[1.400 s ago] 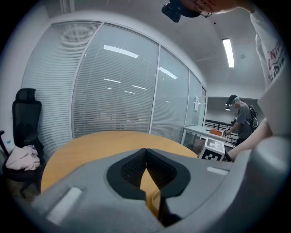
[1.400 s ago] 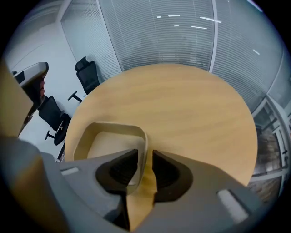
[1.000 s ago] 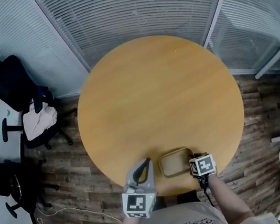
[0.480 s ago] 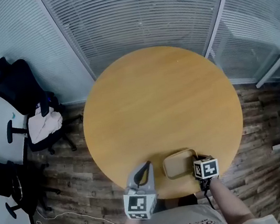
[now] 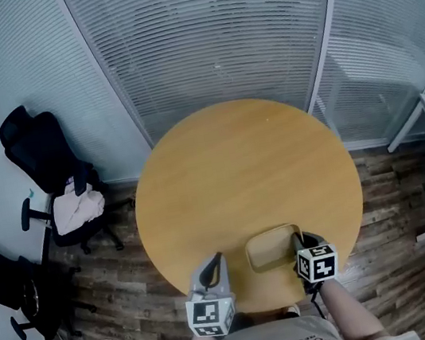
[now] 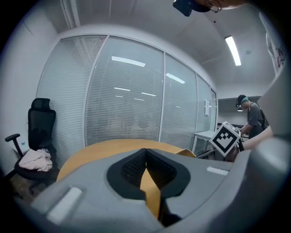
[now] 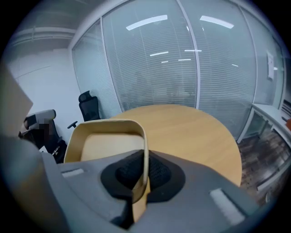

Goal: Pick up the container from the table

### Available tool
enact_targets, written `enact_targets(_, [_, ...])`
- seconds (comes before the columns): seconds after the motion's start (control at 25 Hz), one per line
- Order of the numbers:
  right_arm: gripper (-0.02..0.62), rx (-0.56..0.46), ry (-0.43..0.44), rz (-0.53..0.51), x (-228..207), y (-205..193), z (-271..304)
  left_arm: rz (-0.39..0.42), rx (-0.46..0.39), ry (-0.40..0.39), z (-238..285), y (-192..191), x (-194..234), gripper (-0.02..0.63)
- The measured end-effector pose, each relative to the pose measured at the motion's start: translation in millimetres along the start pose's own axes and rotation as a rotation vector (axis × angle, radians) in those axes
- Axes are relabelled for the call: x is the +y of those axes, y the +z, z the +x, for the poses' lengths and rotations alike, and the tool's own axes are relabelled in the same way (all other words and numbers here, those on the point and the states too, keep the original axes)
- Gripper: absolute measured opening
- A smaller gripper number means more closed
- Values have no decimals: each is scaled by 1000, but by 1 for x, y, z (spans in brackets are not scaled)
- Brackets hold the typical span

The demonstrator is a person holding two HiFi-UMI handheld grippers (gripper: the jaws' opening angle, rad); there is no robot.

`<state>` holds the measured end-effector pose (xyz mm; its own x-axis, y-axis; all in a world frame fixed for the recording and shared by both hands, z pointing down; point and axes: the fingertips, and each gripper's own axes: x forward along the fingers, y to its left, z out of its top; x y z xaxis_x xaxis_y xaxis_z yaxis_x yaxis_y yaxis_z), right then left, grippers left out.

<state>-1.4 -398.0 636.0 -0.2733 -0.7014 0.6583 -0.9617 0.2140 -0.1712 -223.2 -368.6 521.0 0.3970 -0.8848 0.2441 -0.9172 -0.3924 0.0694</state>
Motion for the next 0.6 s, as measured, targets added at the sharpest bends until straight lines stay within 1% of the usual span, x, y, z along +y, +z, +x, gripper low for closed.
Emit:
enact_targets(0.12, [6, -120, 8, -27, 11, 31, -25, 4, -20, -2, -6, 10, -6, 8])
enact_targets(0.24, [6, -219, 22, -66, 21, 60, -49, 16, -49, -1, -9, 21, -10, 8])
enact_targets(0.44, [6, -345, 29, -72, 28, 94, -85, 29, -78, -11, -12, 33, -16, 8])
enact_targets(0.6, [6, -439, 24, -75, 26, 110, -113, 49, -111, -31, -13, 47, -28, 8])
